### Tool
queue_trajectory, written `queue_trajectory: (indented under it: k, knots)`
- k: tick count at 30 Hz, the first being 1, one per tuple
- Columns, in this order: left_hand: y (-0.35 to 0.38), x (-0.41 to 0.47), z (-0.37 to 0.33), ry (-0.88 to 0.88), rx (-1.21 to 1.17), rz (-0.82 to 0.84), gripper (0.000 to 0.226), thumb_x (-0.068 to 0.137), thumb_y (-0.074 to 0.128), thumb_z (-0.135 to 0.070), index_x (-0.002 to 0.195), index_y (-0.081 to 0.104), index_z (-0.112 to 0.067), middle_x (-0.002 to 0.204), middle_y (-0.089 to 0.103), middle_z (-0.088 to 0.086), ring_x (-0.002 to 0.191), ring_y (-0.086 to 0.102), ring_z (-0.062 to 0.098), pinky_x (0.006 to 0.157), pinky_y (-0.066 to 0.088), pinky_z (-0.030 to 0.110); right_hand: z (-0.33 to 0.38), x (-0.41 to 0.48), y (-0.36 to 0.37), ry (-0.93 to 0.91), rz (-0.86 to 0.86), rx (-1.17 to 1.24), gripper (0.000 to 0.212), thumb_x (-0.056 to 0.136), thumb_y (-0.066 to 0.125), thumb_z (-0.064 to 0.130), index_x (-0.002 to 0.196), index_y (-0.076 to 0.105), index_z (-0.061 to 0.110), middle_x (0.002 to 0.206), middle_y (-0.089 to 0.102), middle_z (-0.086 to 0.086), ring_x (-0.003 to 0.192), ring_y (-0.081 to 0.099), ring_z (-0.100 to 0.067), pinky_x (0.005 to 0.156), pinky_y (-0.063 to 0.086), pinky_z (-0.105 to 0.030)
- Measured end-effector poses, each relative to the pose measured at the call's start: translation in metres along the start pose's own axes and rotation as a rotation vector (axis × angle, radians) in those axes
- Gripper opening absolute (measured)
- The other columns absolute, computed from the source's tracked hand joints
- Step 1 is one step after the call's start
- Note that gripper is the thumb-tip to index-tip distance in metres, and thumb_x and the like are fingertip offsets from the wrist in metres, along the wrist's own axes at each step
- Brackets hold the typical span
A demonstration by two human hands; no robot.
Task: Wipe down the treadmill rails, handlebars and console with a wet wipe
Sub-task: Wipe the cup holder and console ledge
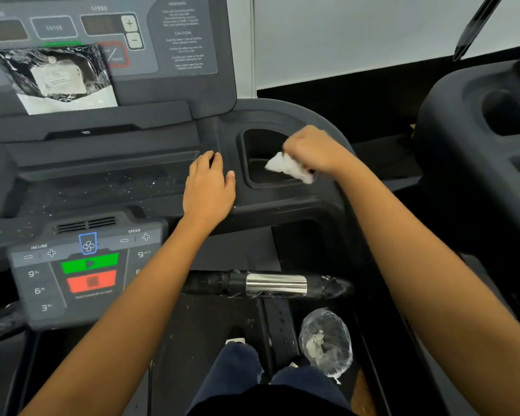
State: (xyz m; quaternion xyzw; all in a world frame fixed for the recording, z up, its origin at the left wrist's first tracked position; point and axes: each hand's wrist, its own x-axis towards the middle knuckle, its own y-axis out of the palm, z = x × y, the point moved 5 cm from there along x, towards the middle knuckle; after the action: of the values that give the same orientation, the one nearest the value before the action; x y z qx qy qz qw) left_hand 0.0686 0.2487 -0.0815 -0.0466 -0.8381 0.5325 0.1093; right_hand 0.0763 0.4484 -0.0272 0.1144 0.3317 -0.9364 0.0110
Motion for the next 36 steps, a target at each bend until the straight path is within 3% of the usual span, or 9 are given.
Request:
queue_trajectory:
  k: [5, 11, 15, 18, 20, 22, 28, 32, 36]
  knots:
    - [-0.002, -0.004, -0.002, -0.013, -0.138, -0.027, 0.048, 0.101, 0.041, -0.027, 0.143, 0.041, -0.003, 0.15, 0.036, 0.011, 0.142, 0.025, 0.027, 0.115, 0.025, 0.038, -0.059, -0.063, -0.001, 0.077, -0.647, -0.303, 0.026, 0.087, 0.049, 0.017, 0.071, 0.059, 0.0, 0.072, 0.062, -0.017, 0.07, 0.056, -0.035, 0.063, 0.042, -0.036]
    - [-0.008, -0.015, -0.006, -0.057, -0.314, -0.119, 0.039, 0.1, 0.045, -0.023, 0.134, 0.053, -0.008, 0.14, 0.05, 0.009, 0.134, 0.039, 0.024, 0.107, 0.028, 0.028, 0.002, -0.076, 0.116, -0.44, -0.518, -0.323, 0.012, 0.082, 0.06, 0.01, 0.092, 0.061, 0.004, 0.095, 0.06, -0.012, 0.088, 0.054, -0.03, 0.062, 0.05, -0.037]
    - [-0.009, -0.022, -0.004, -0.014, -0.267, -0.072, 0.038, 0.098, 0.048, -0.02, 0.133, 0.054, -0.005, 0.138, 0.051, 0.011, 0.132, 0.042, 0.025, 0.108, 0.031, 0.032, -0.039, -0.062, 0.071, -0.252, -0.568, -0.422, 0.027, 0.092, 0.049, 0.012, 0.118, 0.058, 0.008, 0.104, 0.058, -0.012, 0.096, 0.051, -0.03, 0.072, 0.045, -0.037]
    - [-0.008, -0.031, -0.004, -0.006, -0.259, -0.046, 0.039, 0.099, 0.047, -0.02, 0.134, 0.053, -0.005, 0.139, 0.049, 0.01, 0.132, 0.04, 0.025, 0.109, 0.03, 0.032, -0.076, -0.061, 0.03, -0.055, -0.693, -0.491, 0.022, 0.085, 0.057, -0.002, 0.107, 0.063, -0.002, 0.102, 0.055, -0.017, 0.092, 0.051, -0.032, 0.062, 0.039, -0.025]
    - [-0.008, -0.034, -0.004, -0.003, -0.271, -0.03, 0.039, 0.099, 0.046, -0.02, 0.135, 0.052, -0.005, 0.14, 0.048, 0.01, 0.133, 0.039, 0.024, 0.11, 0.029, 0.033, -0.067, -0.059, 0.039, 0.028, -0.659, -0.51, 0.024, 0.088, 0.055, 0.003, 0.11, 0.059, -0.006, 0.118, 0.048, -0.017, 0.102, 0.048, -0.031, 0.074, 0.043, -0.029]
    - [-0.009, -0.036, -0.004, -0.006, -0.299, -0.013, 0.039, 0.099, 0.045, -0.017, 0.136, 0.051, -0.005, 0.141, 0.047, 0.01, 0.134, 0.039, 0.024, 0.111, 0.029, 0.032, -0.044, -0.062, 0.061, -0.009, -0.625, -0.517, 0.033, 0.089, 0.055, 0.008, 0.119, 0.055, -0.005, 0.125, 0.045, -0.016, 0.105, 0.048, -0.03, 0.086, 0.045, -0.034]
    - [-0.018, -0.036, 0.004, -0.005, -0.298, 0.083, 0.041, 0.099, 0.042, -0.01, 0.139, 0.046, -0.005, 0.146, 0.043, 0.011, 0.136, 0.038, 0.025, 0.112, 0.026, 0.031, -0.02, -0.061, 0.107, -0.418, -0.44, -0.558, 0.021, 0.08, 0.06, -0.006, 0.101, 0.063, -0.003, 0.105, 0.055, -0.016, 0.088, 0.054, -0.032, 0.067, 0.052, -0.039]
    - [-0.023, -0.038, 0.016, 0.023, -0.259, 0.149, 0.044, 0.098, 0.039, -0.007, 0.142, 0.042, -0.003, 0.149, 0.039, 0.011, 0.138, 0.035, 0.024, 0.112, 0.023, 0.028, -0.073, -0.073, 0.06, -0.188, -0.692, -0.378, 0.046, 0.087, 0.048, -0.007, 0.128, 0.059, 0.011, 0.122, 0.057, -0.008, 0.111, 0.051, -0.027, 0.089, 0.045, -0.028]
    - [-0.032, -0.037, 0.014, -0.025, -0.364, 0.184, 0.044, 0.101, 0.037, -0.012, 0.144, 0.04, -0.007, 0.151, 0.037, 0.008, 0.14, 0.033, 0.022, 0.111, 0.023, 0.026, -0.039, -0.072, 0.102, -0.153, -0.777, -0.252, 0.042, 0.084, 0.052, -0.009, 0.121, 0.062, 0.008, 0.124, 0.06, -0.007, 0.117, 0.053, -0.023, 0.103, 0.039, -0.025]
